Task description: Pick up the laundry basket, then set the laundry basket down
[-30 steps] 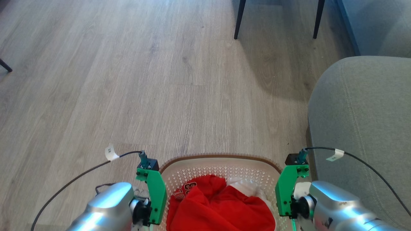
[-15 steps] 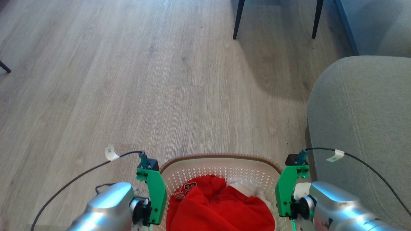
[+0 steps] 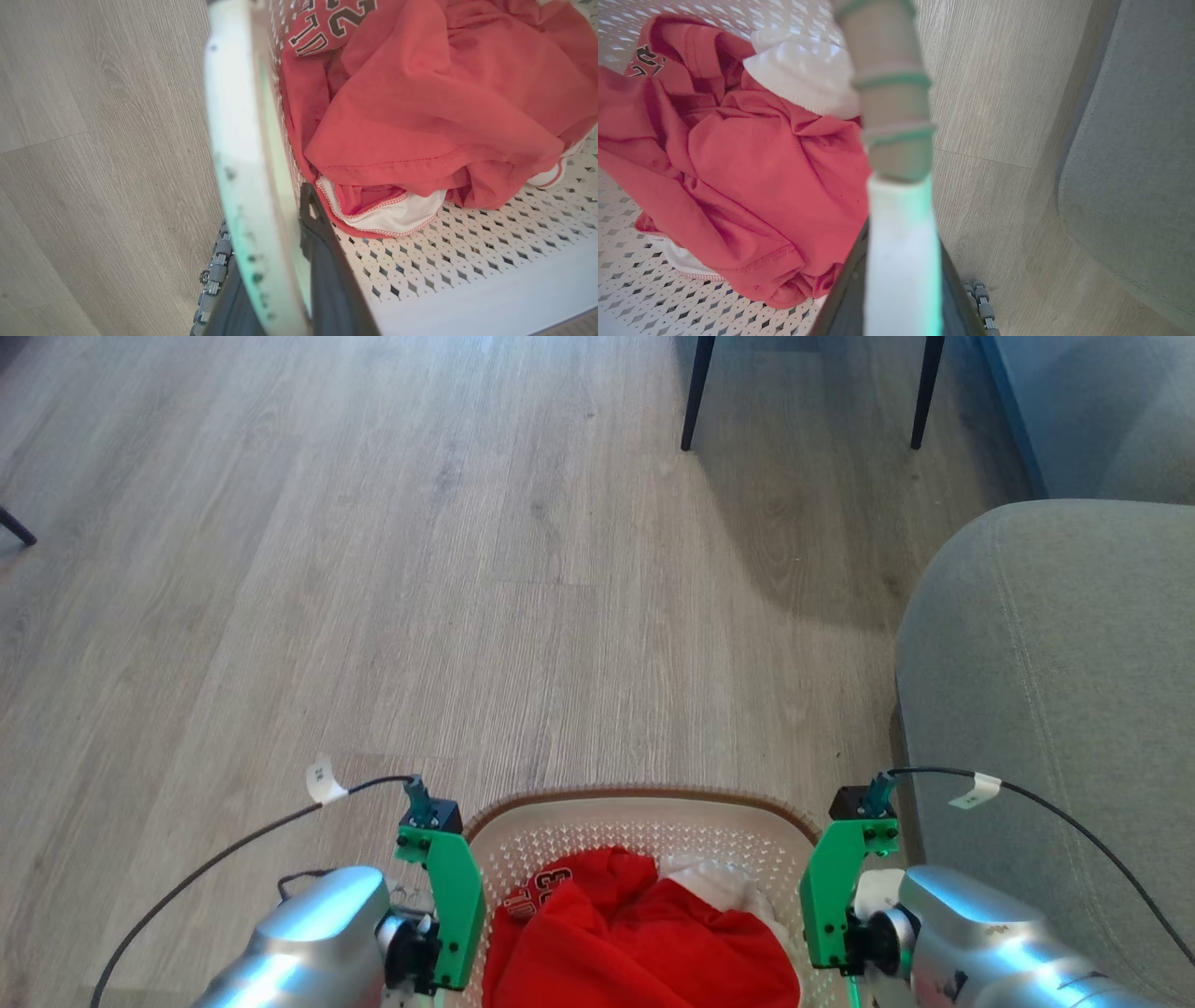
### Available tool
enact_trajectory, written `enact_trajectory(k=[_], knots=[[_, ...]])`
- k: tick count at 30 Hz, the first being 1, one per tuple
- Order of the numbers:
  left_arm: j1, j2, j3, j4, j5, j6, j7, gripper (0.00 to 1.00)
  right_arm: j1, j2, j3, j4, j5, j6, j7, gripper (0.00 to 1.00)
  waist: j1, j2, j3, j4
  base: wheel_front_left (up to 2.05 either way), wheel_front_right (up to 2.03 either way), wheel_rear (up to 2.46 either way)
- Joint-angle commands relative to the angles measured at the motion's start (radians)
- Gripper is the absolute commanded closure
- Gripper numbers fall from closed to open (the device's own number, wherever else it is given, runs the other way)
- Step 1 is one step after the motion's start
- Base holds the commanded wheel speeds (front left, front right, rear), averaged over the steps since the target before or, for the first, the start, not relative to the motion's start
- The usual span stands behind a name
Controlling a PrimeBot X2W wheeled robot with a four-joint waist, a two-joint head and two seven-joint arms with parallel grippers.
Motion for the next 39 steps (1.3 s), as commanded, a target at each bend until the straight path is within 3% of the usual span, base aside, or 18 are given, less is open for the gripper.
enact_trajectory(k=[1,24,39], knots=[[-0.052,0.007,0.005,-0.012,0.000,-0.008,-0.003,1.00,-0.047,0.015,0.012,-0.028,-0.002,0.016,-0.010,1.00,0.0000,0.0000,0.000,0.000,0.00,0.00,0.00],[-0.055,0.002,0.005,-0.004,0.001,-0.008,-0.013,1.00,-0.043,0.010,0.024,-0.031,0.012,0.016,-0.016,1.00,0.0000,0.0000,0.030,-0.002,0.00,0.00,0.00],[-0.087,-0.020,0.005,-0.015,0.031,-0.008,-0.070,1.00,-0.084,-0.017,0.029,-0.038,-0.005,0.016,-0.047,1.00,0.0000,0.0000,0.166,-0.010,0.00,0.00,0.00]])
